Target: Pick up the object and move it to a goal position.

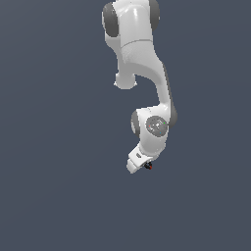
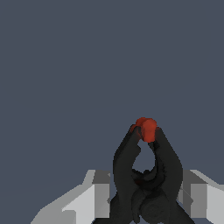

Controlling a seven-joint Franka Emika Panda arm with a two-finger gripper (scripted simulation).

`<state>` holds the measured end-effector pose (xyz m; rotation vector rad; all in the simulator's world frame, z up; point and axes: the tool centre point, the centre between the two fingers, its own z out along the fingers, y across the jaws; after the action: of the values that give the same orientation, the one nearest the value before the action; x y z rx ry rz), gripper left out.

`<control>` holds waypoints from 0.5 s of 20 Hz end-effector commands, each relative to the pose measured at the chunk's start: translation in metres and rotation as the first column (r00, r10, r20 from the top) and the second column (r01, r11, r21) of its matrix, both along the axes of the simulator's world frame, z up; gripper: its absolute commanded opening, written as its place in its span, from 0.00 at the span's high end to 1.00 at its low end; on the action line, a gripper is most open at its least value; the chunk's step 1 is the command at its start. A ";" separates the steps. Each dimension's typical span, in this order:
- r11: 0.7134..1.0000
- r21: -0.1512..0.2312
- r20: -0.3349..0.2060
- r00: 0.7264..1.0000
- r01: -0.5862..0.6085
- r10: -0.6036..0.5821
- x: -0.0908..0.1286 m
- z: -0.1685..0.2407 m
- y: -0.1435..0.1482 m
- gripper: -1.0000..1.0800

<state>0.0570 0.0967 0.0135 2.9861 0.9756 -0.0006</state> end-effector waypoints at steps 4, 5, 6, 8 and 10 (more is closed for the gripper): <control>1.000 0.000 0.000 1.000 0.000 0.000 0.000 0.000 0.000 1.00; 1.000 0.000 0.000 1.000 0.000 0.000 0.000 0.000 0.000 1.00; 1.000 0.000 0.000 1.000 0.000 0.000 -0.001 0.000 0.000 1.00; 1.000 0.000 0.000 1.000 0.000 0.000 -0.002 0.000 0.001 1.00; 1.000 0.000 0.000 1.000 0.000 0.000 -0.005 0.000 0.003 1.00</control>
<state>0.0535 0.0983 0.0136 2.9862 0.9753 -0.0008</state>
